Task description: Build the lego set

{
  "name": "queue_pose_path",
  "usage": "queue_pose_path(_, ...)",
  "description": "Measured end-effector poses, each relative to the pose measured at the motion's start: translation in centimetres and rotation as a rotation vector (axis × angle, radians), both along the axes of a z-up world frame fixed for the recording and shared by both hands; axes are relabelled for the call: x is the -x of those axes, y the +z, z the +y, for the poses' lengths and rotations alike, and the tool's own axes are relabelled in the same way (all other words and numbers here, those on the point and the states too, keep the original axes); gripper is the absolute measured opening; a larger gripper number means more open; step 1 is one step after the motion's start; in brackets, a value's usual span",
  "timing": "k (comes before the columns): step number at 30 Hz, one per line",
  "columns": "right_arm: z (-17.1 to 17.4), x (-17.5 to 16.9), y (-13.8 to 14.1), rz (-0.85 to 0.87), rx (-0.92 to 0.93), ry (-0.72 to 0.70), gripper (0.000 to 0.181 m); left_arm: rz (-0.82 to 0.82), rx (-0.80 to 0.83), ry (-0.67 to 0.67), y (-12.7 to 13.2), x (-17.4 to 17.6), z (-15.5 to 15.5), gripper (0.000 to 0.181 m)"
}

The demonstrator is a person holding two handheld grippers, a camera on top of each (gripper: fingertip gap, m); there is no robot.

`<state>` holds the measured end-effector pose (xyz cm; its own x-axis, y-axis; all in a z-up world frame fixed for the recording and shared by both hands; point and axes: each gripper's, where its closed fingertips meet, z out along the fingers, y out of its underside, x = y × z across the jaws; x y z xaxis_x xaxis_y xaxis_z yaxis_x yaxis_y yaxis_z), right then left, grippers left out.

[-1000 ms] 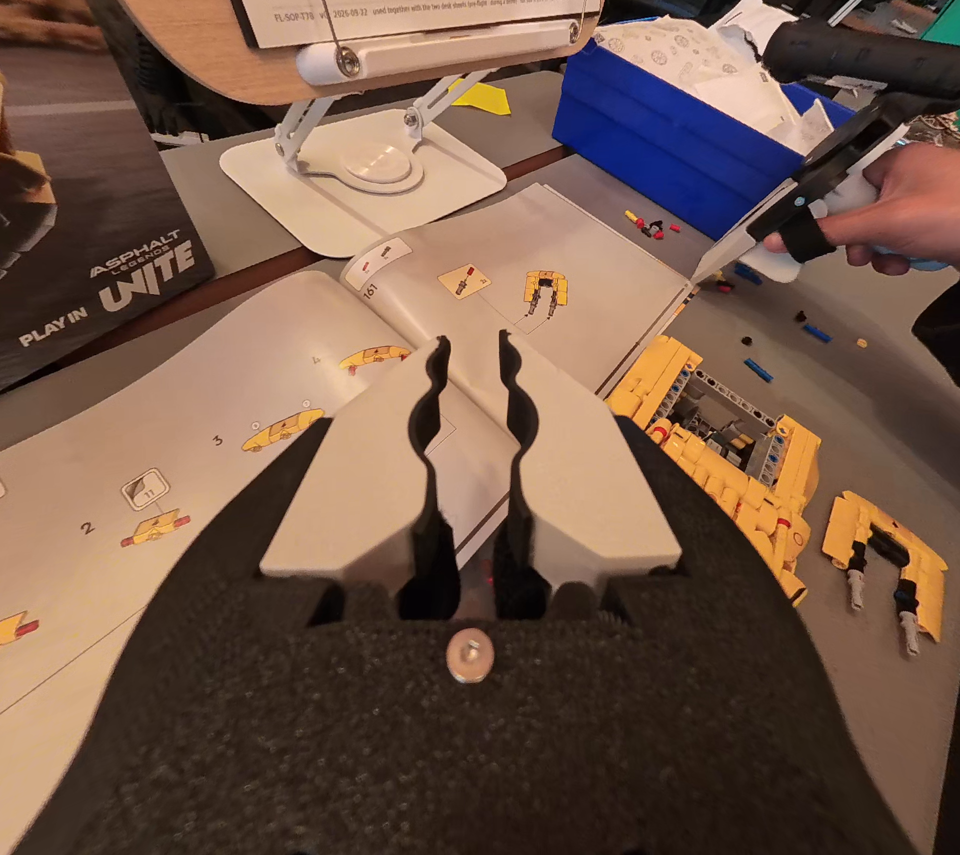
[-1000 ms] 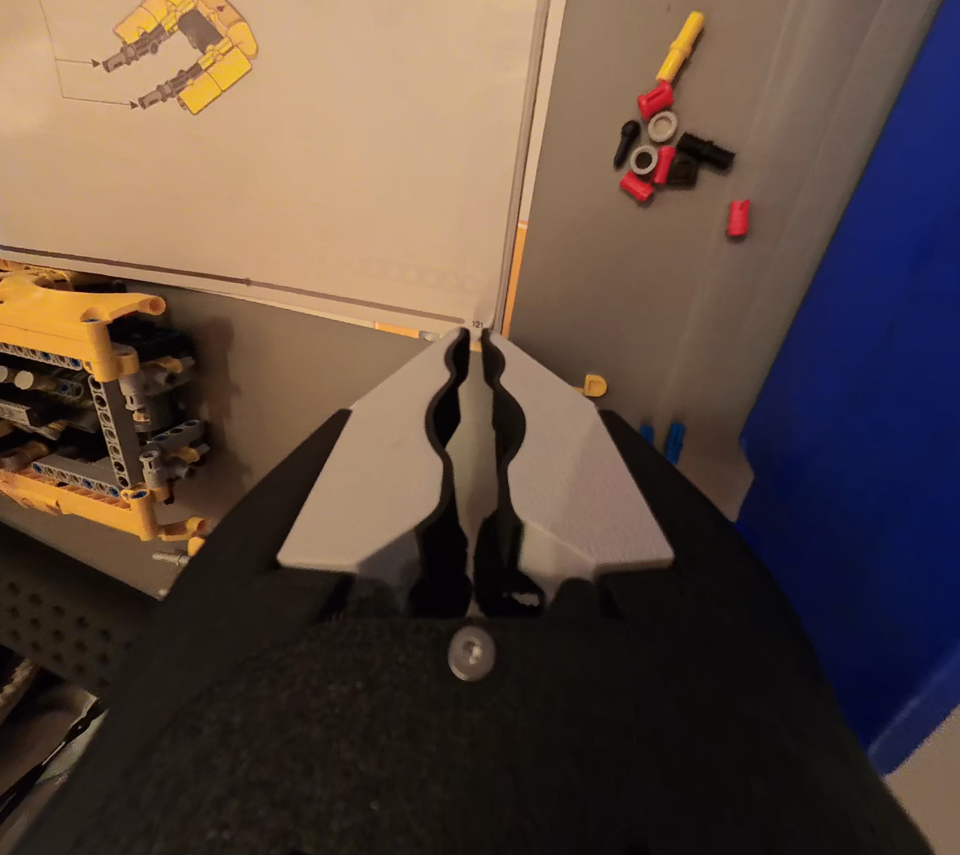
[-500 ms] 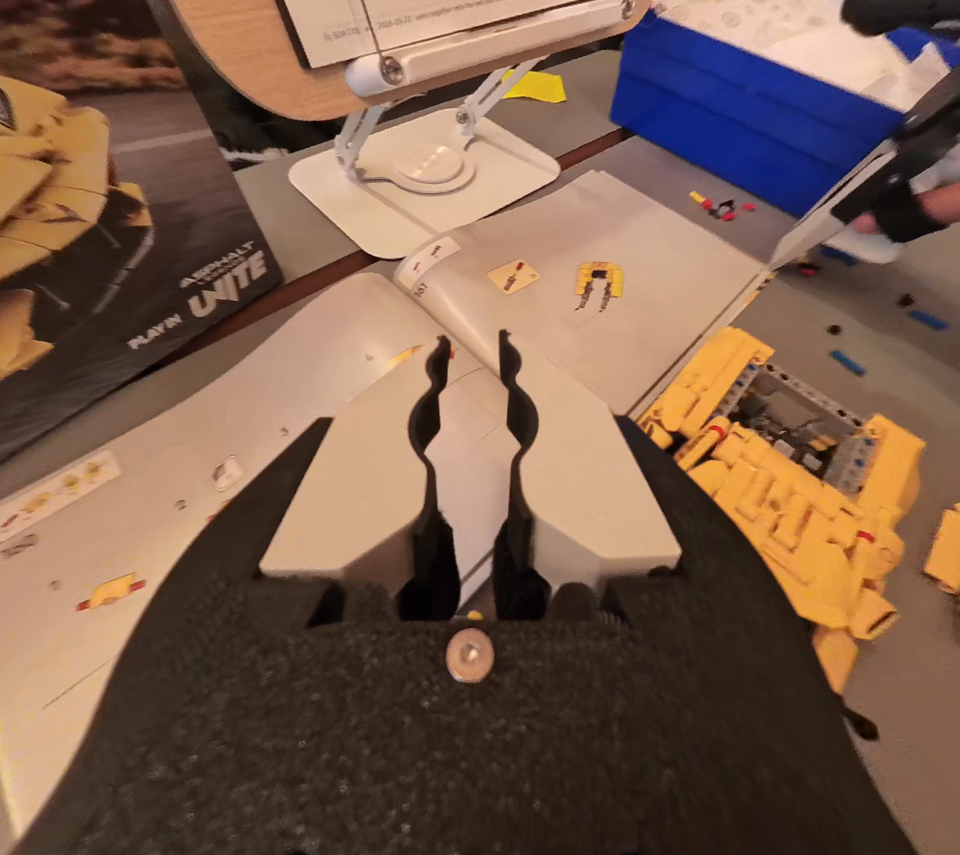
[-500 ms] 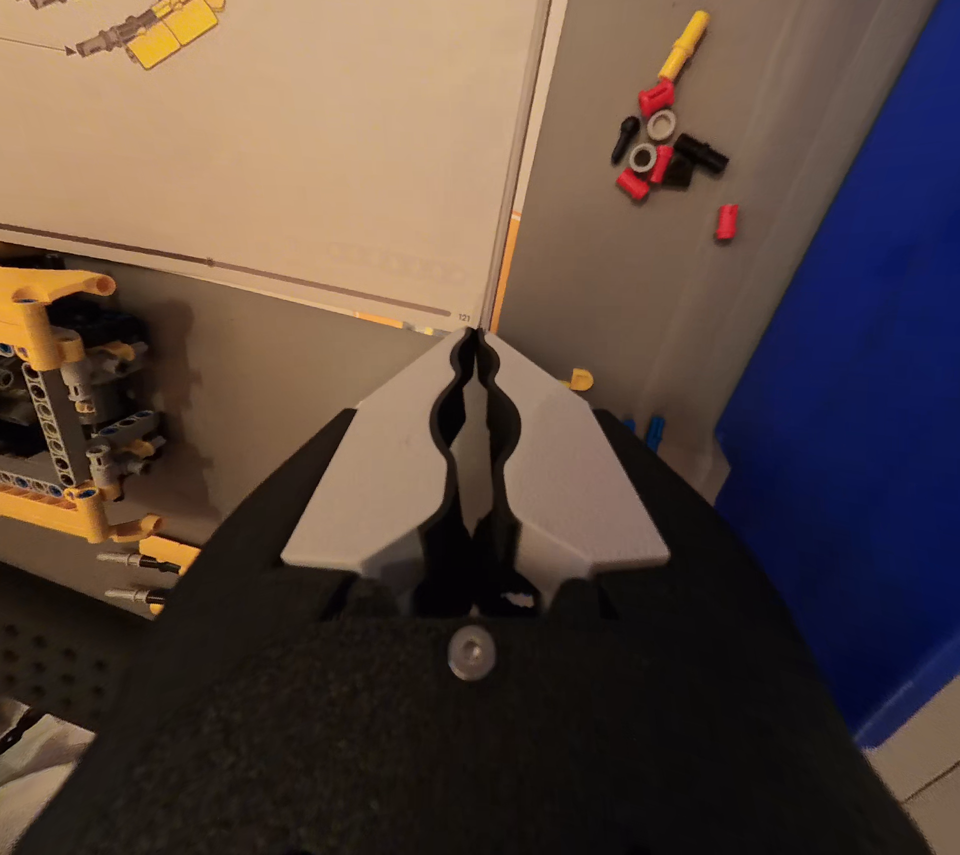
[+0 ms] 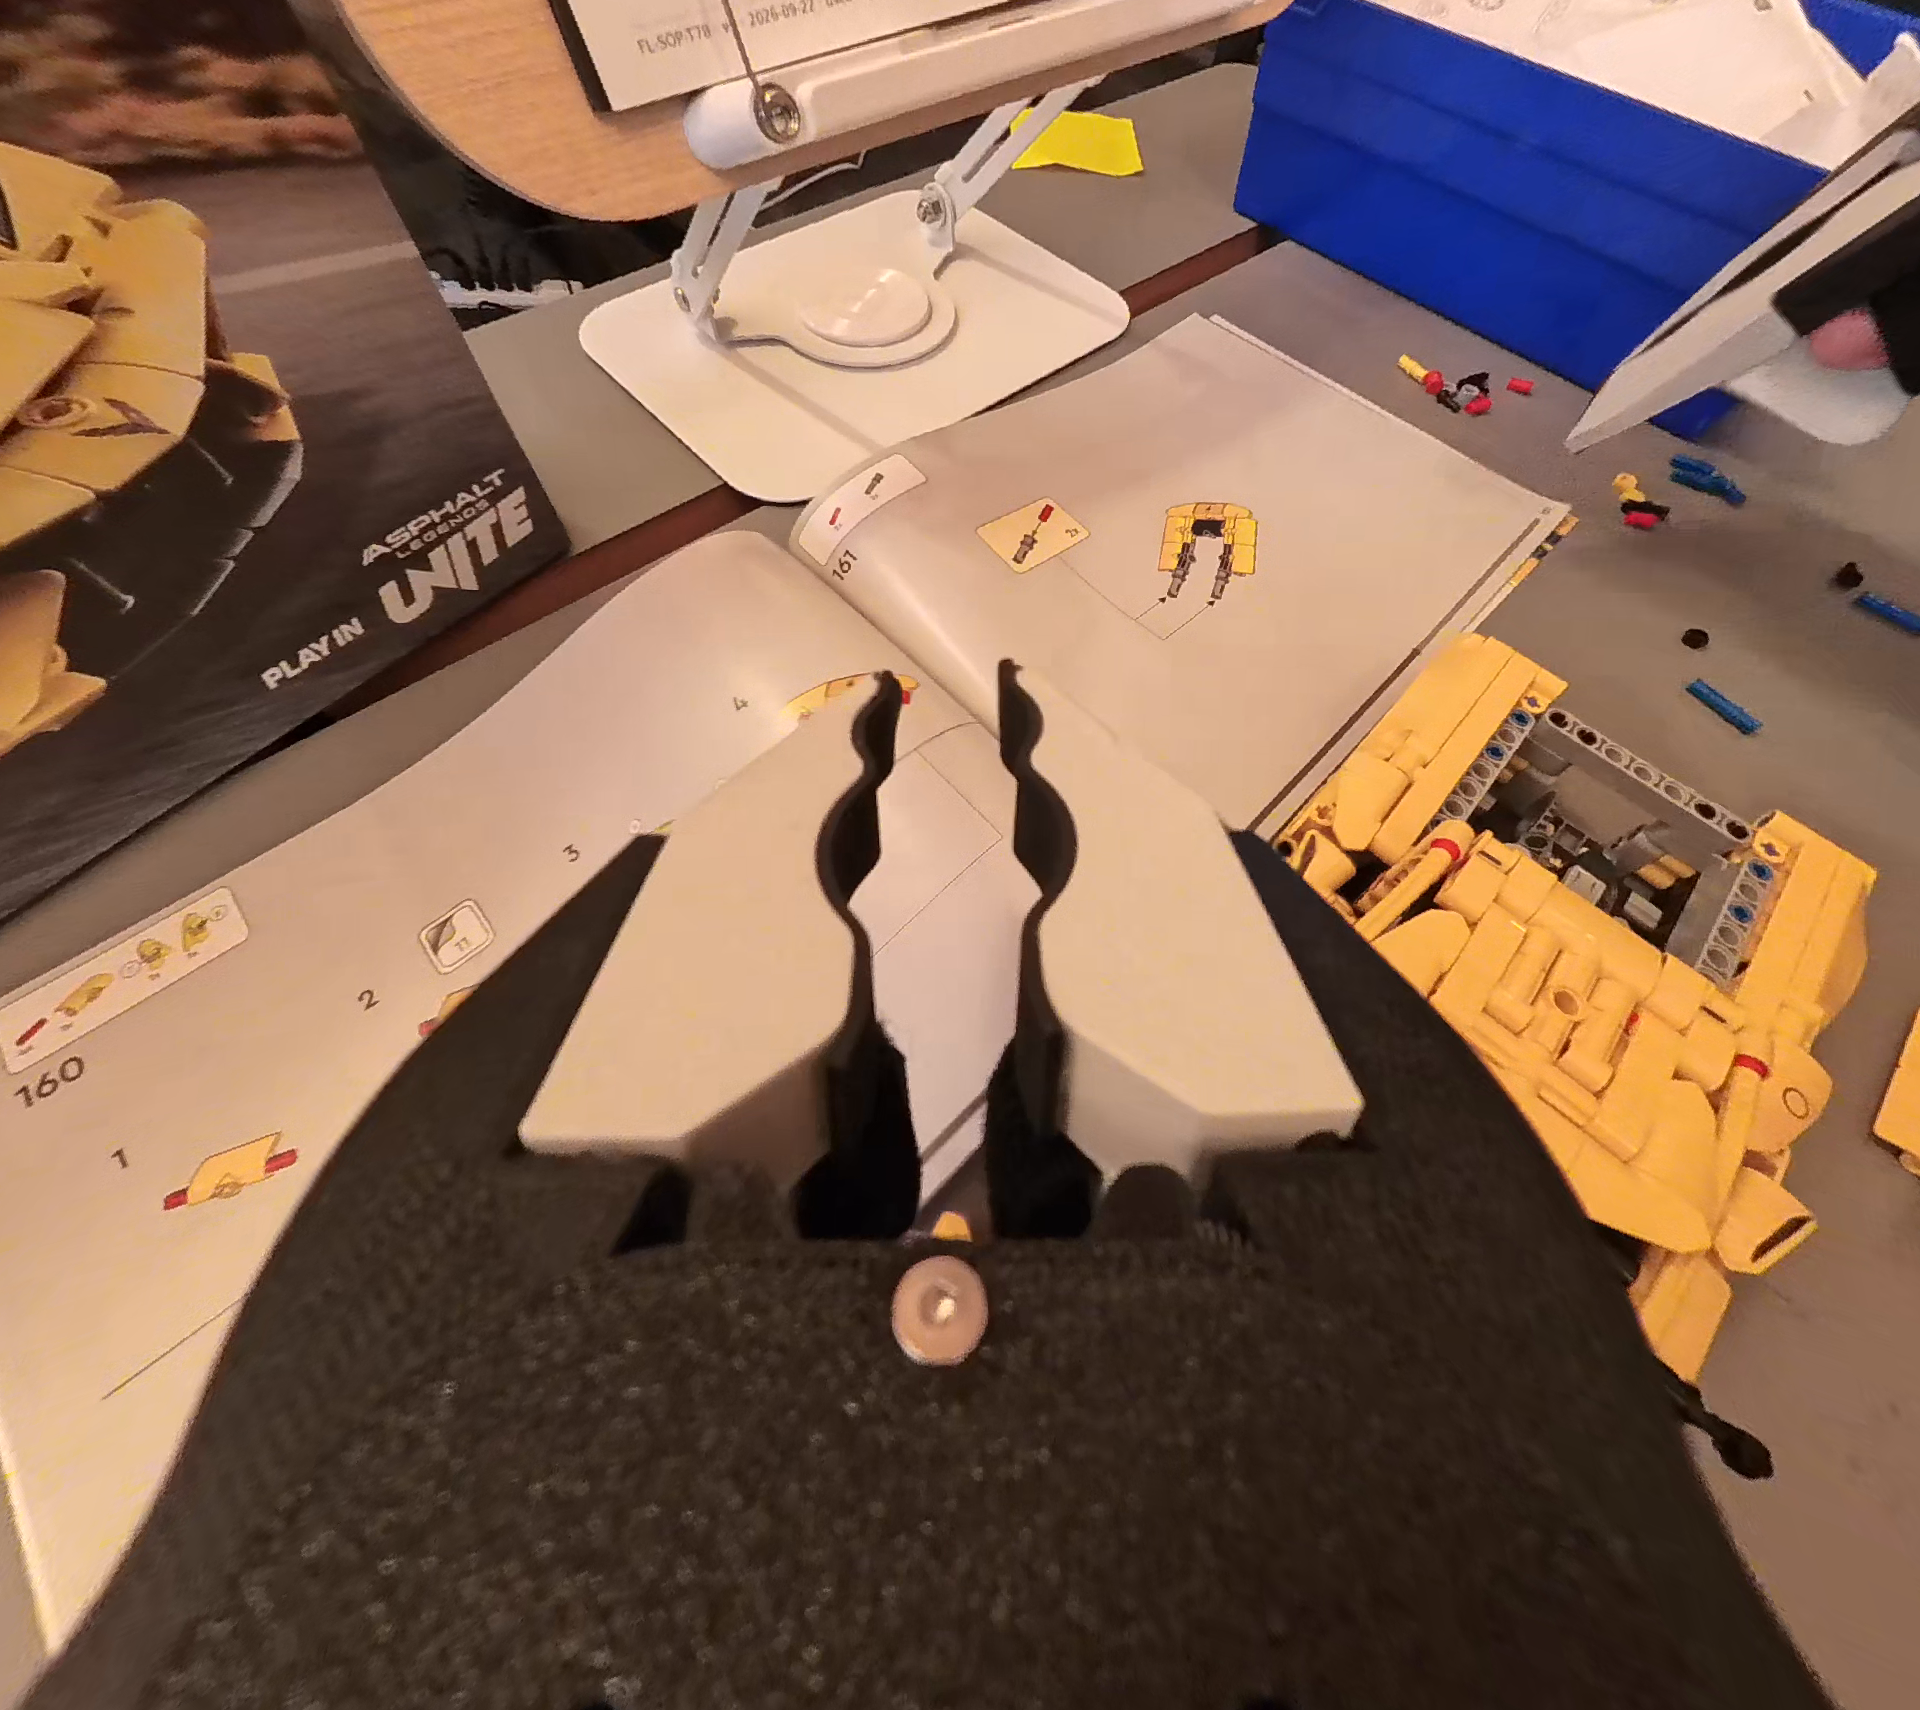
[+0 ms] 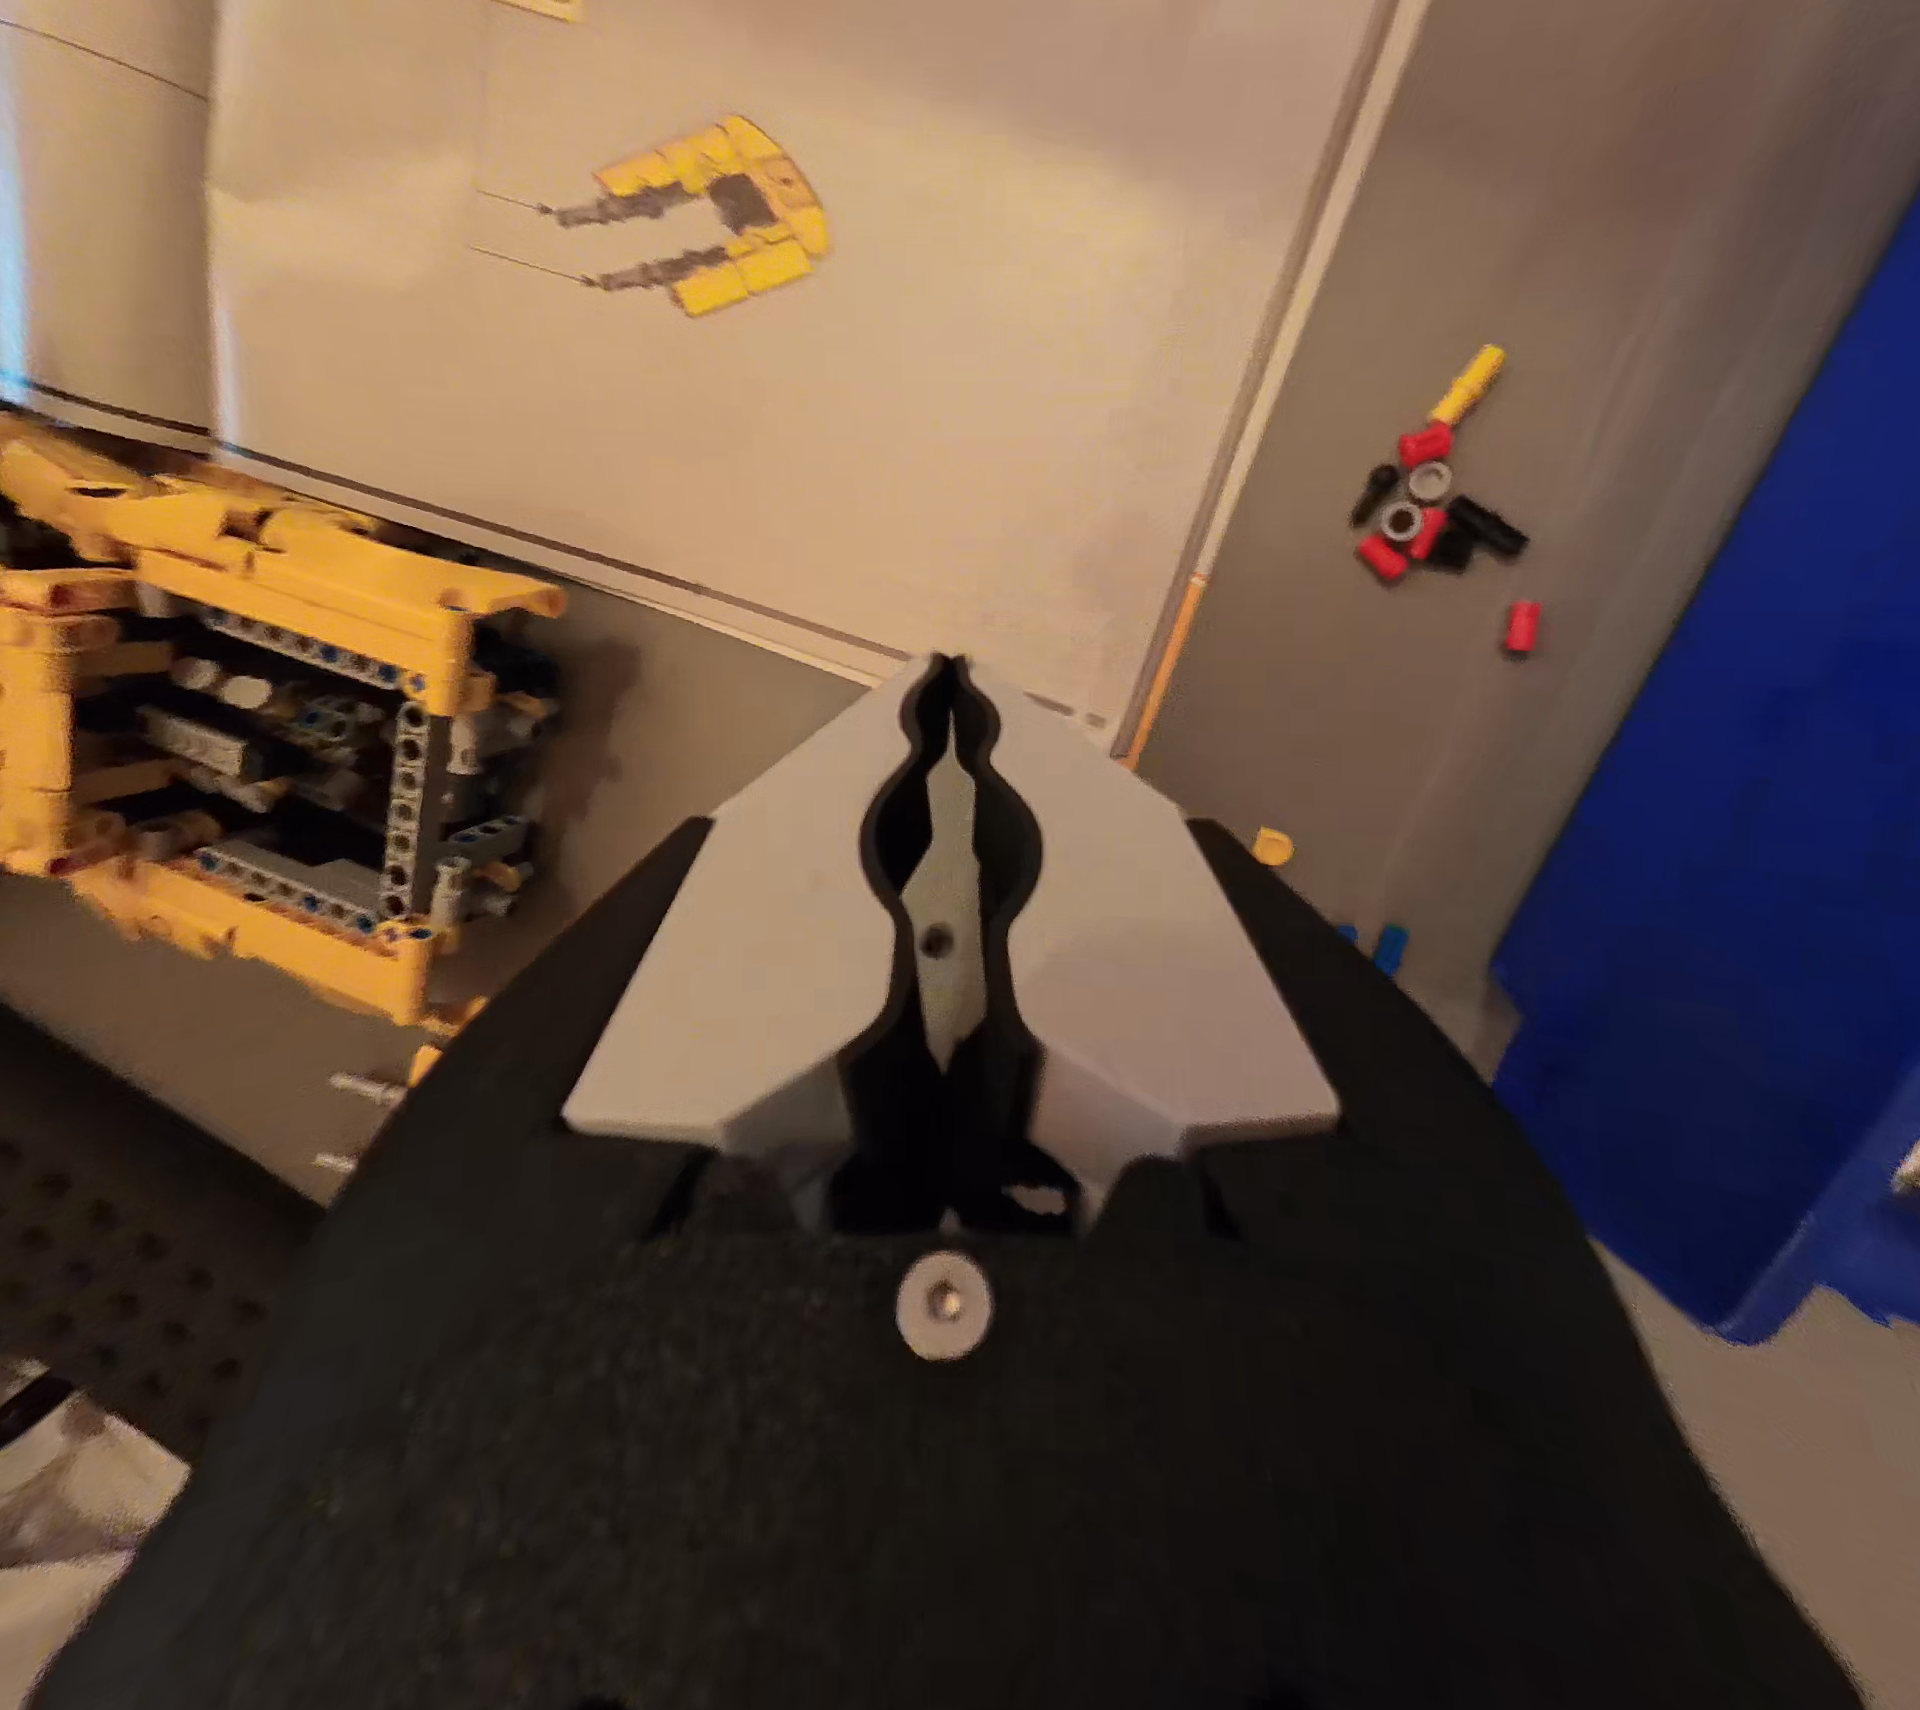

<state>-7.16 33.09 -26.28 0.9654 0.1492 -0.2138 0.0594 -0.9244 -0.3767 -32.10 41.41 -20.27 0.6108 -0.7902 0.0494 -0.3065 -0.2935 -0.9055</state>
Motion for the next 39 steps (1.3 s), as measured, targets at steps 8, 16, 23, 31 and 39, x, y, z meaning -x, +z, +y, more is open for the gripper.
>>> queue_pose_path(8,-1.6,-1.3,-1.3,-0.05,0.093,-0.03,0.0,-0.001,0.013,-0.018,-0.2,-0.4,-0.3,0.019)
queue_pose_path(16,-1.6,-1.9,-3.6,0.022,0.164,-0.109,0.016,0.025,0.023,-0.036,-0.9,-0.8,-0.7,0.018)
queue_pose_path(23,-1.3,-2.7,-3.4,-0.015,0.146,-0.136,0.009,0.019,0.022,-0.034,-0.7,-0.7,-0.6,0.018)
queue_pose_path(31,-1.7,-2.7,-4.0,-0.012,0.178,-0.133,0.006,0.024,0.021,-0.034,-0.8,-0.7,-0.6,0.019)
queue_pose_path(39,-1.7,-3.2,-3.9,-0.017,0.173,-0.148,0.004,0.022,0.021,-0.033,-0.7,-0.7,-0.6,0.019)
